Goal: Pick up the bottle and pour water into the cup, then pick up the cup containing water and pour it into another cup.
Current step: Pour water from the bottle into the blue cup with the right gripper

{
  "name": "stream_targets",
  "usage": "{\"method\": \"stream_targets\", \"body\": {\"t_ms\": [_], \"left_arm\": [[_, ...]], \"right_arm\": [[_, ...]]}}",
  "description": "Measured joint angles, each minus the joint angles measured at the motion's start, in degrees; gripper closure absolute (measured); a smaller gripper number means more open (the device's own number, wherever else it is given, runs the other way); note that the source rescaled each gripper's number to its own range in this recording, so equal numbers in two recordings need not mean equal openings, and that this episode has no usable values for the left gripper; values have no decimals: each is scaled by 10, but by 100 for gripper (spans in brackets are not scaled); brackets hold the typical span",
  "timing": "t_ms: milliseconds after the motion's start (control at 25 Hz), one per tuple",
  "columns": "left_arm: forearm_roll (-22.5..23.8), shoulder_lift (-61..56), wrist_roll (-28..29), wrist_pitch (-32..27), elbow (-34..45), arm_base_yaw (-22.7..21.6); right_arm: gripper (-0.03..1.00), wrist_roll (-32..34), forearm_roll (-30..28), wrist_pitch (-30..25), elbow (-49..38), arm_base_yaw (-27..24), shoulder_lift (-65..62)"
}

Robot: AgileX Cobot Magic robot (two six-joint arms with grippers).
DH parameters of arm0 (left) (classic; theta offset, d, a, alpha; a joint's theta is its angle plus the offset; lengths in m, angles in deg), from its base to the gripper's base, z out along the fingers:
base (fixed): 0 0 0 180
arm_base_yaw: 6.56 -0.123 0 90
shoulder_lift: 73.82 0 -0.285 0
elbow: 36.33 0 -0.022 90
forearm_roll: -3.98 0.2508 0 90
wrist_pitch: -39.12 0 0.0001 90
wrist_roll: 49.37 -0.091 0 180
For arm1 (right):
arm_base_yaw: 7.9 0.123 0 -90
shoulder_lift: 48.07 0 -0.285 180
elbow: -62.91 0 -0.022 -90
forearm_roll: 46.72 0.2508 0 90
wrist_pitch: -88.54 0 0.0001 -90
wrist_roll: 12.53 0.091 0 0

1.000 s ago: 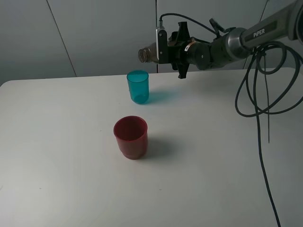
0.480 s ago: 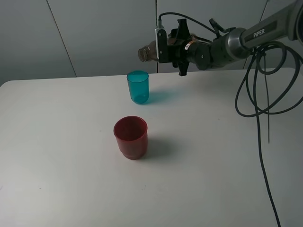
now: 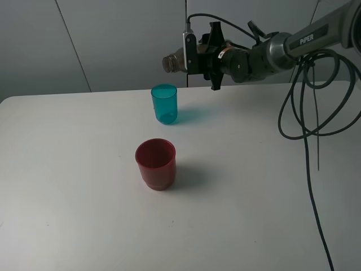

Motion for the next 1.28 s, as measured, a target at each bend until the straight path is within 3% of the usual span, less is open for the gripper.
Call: {"method": "stream_targets", "body": {"t_ms": [1280], "left_arm": [[0, 0, 0, 0, 0, 0]], "right_arm": [[96, -39, 0, 9, 13, 0, 9]]}}
